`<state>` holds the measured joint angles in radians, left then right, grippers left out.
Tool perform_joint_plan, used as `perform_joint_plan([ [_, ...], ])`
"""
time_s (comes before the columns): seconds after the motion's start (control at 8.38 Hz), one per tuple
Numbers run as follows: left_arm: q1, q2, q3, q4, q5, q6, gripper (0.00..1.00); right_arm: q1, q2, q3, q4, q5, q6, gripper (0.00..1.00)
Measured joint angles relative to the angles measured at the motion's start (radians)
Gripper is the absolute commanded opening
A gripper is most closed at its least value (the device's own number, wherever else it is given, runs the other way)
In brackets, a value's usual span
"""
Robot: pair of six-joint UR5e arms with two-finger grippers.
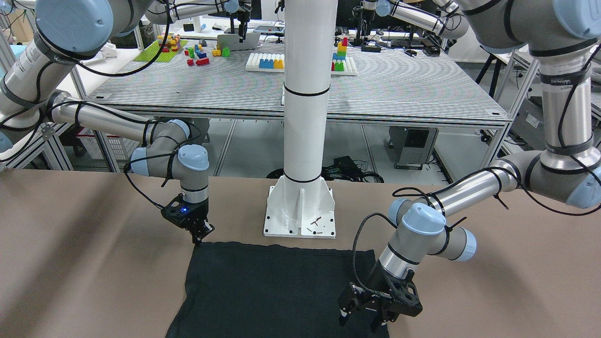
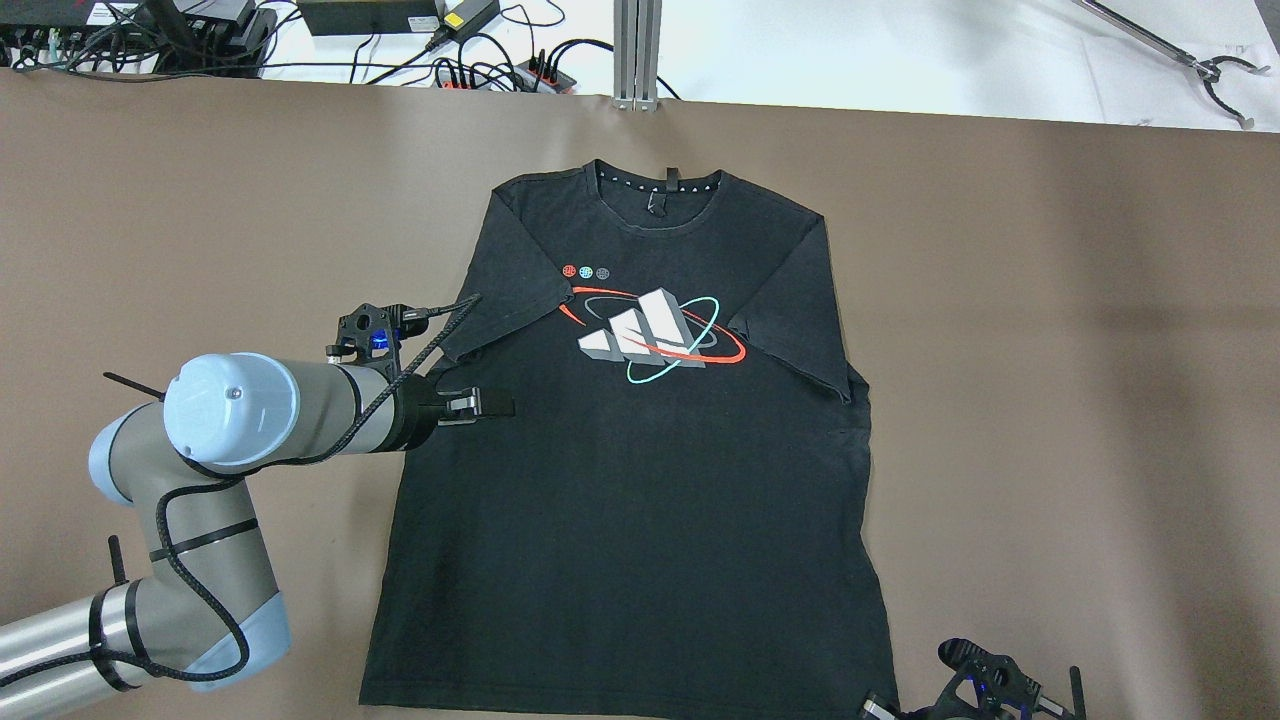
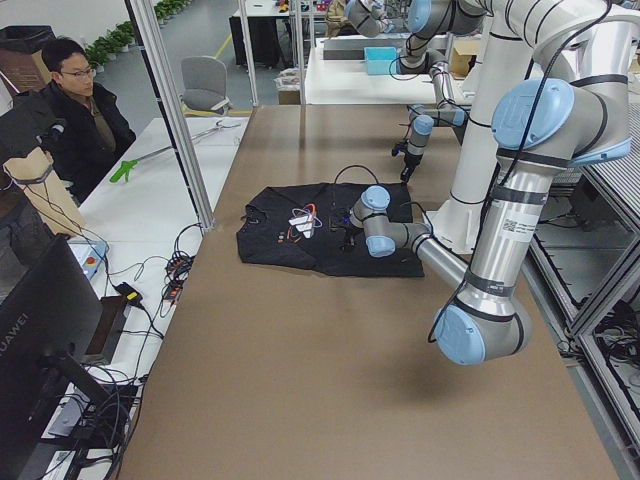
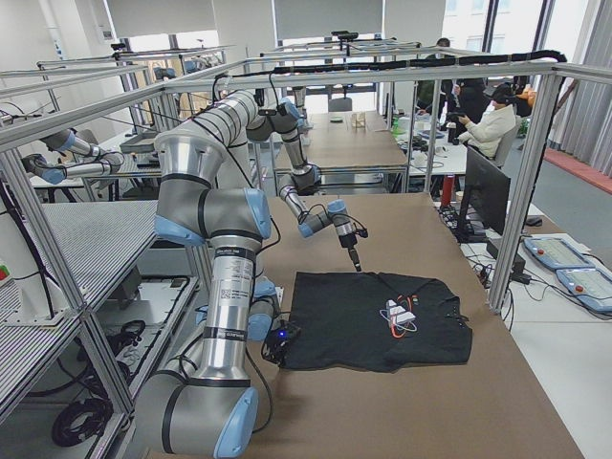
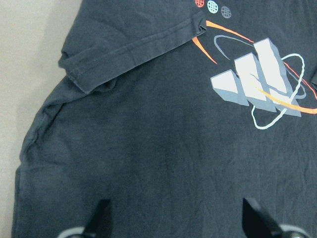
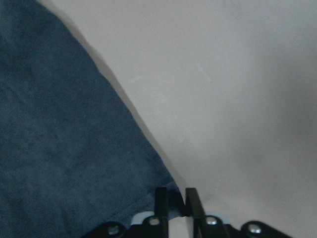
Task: Fold clothes
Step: 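Lower both grippers to the hem corners and close on them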
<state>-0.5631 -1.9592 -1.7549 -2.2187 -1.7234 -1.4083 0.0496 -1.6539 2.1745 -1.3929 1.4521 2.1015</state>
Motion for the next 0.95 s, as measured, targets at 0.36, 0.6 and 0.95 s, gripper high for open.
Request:
perform_joint_plan([
  [0.36, 0.002, 0.003, -0.002, 0.000, 0.026, -0.005, 0.93, 0.001, -0.005, 0.032, -0.001, 0.002, -0.003, 0.00],
  [0.6, 0.004, 0.018, -0.020, 0.000, 0.040, -0.032, 0.93, -0.003, -0.004, 0.064, -0.020, 0.006, 0.001, 0.00],
  [0.95, 0.083, 0.192, -0.188, -0.001, 0.084, -0.129, 0.93, -0.006, -0.004, 0.086, -0.035, 0.010, 0.006, 0.00],
])
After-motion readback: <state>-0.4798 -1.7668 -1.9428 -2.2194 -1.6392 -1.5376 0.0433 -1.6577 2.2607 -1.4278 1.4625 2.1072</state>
